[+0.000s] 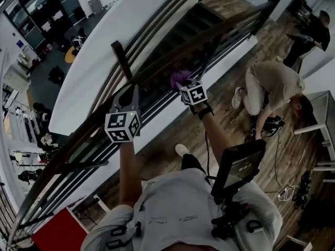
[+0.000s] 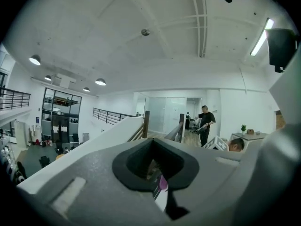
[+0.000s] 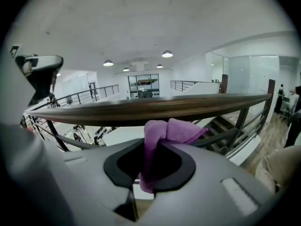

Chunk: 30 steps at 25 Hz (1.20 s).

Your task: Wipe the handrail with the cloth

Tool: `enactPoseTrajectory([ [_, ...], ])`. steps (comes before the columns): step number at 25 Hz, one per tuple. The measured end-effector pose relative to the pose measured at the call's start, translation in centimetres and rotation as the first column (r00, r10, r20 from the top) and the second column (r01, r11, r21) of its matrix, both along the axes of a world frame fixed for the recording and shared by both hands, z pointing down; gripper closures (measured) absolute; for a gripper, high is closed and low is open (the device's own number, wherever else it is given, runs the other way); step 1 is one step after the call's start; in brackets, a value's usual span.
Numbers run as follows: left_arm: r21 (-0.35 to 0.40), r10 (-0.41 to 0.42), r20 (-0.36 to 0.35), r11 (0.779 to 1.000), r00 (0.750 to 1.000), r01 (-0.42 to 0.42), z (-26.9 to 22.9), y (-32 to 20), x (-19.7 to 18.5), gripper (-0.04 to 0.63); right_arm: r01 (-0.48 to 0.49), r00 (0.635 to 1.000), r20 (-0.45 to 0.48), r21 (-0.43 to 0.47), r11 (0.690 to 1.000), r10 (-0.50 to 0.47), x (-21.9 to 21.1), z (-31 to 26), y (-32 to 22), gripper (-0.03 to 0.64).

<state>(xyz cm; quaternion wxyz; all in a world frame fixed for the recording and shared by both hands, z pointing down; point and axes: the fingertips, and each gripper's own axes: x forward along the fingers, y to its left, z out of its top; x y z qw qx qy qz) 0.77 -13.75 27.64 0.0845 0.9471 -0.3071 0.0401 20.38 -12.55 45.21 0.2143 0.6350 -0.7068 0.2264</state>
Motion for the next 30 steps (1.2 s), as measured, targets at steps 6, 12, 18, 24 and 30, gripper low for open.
enactPoseTrajectory([
  [6,0.029,0.018,-0.014,0.999,1.000,-0.017,-0.8,2.7,-4.6,0.597,0.117,0.993,-0.042,0.180,0.977,-0.111,-12.0,-4.1,4.0,0.569],
  [12,0.051,-0.015,-0.028,0.999,1.000,0.017,-1.4,5.1,-13.2,0.597,0.159,0.987,-0.050,0.280,0.947,-0.151,-22.1,-8.3,6.5,0.569],
  [18,0.041,-0.150,0.028,0.988,0.988,0.149,0.7,9.7,-22.3,0.597,0.293,0.954,-0.014,0.253,0.922,-0.299,-30.7,-7.0,10.8,0.569],
  [24,-0.014,-0.289,0.059,0.957,0.956,0.290,5.8,9.9,-31.7,0.597,0.429,0.897,0.018,0.200,0.881,-0.441,-40.2,-2.0,9.2,0.569],
  [30,-0.066,-0.582,0.110,0.804,0.805,0.591,11.0,13.9,-47.2,0.597,0.665,0.732,0.041,0.173,0.727,-0.680,-57.6,3.2,10.4,0.569],
])
